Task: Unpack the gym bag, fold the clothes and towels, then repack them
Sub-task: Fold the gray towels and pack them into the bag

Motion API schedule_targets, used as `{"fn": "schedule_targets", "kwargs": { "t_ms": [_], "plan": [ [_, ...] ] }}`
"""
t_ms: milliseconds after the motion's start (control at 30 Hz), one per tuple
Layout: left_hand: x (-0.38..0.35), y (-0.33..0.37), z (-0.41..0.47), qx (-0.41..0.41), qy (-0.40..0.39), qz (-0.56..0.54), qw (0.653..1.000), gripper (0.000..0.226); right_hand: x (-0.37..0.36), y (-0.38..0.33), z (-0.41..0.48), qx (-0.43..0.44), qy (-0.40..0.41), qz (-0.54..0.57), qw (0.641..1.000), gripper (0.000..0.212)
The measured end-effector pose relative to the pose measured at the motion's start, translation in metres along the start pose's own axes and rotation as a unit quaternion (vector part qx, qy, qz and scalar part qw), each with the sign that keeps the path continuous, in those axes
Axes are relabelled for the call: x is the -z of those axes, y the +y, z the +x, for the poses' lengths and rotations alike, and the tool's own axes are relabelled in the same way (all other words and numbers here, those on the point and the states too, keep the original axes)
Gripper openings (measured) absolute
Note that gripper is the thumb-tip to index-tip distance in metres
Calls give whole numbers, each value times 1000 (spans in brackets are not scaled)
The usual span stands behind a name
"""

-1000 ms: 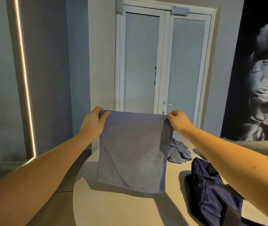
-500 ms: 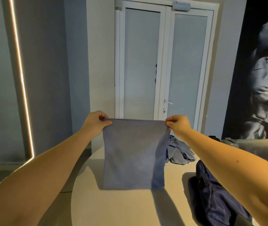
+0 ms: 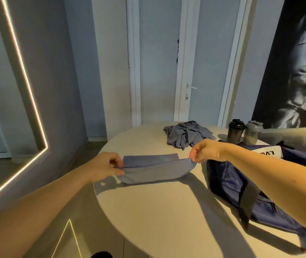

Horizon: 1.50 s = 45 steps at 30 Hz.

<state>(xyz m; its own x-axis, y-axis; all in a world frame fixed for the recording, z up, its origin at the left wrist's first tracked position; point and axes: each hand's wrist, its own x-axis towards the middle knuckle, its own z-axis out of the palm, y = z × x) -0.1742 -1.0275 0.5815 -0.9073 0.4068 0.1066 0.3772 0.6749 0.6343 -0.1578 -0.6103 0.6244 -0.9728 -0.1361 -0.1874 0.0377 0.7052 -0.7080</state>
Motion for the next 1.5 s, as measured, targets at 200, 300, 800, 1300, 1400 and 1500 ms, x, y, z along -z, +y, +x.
{"fn": "schedule_targets", "kwargs": {
  "t_ms": [200,300,800,1300,1400,1500],
  "plan": [
    [-38,-19,-50,16,-142,43,989,25,-46,27,-24,-95,-157,-31,982,14],
    [-42,-18,-58,16,-177,46,983,23,-58,30,-28,-143,-198,-33,969,19],
    [-47,-40,54,108,34,-122,986,13,-65,26,65,-88,94,57,990,9],
    [-112,-89,127,138,212,-45,966,4,-94,76,145,-87,210,-32,973,19],
    [-118,-92,129,153,216,-55,963,7,-96,76,151,-100,211,-18,972,11],
    [-119,-85,127,119,260,60,956,21,-99,70,147,-100,244,-105,959,25]
  ]
}}
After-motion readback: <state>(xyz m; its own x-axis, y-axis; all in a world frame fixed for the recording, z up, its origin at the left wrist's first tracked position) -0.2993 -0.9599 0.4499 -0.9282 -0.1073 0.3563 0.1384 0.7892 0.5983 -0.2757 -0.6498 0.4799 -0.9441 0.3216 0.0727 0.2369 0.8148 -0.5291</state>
